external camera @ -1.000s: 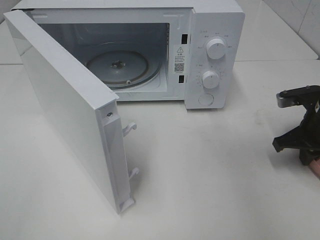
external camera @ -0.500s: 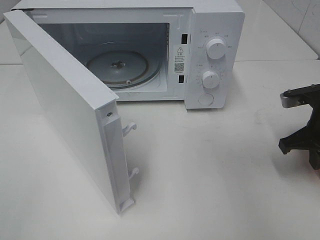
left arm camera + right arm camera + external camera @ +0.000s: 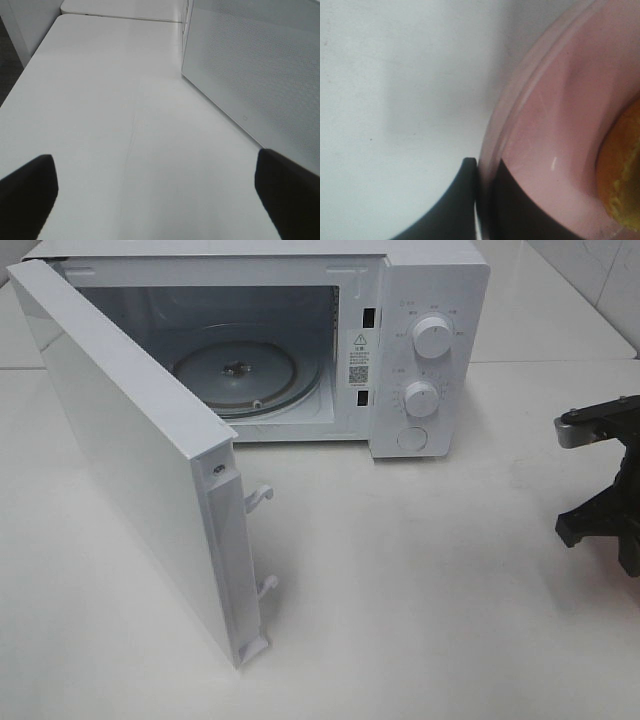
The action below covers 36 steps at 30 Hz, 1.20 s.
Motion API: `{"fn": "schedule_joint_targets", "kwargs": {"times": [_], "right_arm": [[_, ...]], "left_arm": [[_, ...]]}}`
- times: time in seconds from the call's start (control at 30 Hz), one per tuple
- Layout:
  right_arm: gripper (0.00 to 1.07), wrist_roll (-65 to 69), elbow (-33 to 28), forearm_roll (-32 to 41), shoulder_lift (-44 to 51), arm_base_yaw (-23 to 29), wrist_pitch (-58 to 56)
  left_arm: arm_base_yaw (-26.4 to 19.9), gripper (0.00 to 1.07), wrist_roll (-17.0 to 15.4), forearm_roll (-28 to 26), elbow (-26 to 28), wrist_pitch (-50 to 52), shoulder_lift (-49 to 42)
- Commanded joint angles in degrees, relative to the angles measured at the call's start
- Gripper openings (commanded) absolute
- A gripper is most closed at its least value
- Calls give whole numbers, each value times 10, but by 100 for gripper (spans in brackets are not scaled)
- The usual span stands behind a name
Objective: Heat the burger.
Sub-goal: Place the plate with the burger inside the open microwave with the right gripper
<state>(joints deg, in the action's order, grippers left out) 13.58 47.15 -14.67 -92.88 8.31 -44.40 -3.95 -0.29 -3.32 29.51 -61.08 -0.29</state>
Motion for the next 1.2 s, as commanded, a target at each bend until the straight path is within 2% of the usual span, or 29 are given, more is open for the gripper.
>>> {"fn": "schedule_joint_targets", "kwargs": {"times": [0.03,0.43,0.63,1.2], "right_arm": [[0,2,0,-30,23,18,-29],[0,26,-8,-62,60,70,-69],[0,52,-41,-81,84,99,-76],[0,85,-89,-111,143,164,-105]], "left_arm": [[-1,100,-5,1,5,1,-2],[-1,100,-5,1,5,1,-2],[-1,100,-5,1,5,1,-2],[-1,100,-5,1,5,1,-2]]}}
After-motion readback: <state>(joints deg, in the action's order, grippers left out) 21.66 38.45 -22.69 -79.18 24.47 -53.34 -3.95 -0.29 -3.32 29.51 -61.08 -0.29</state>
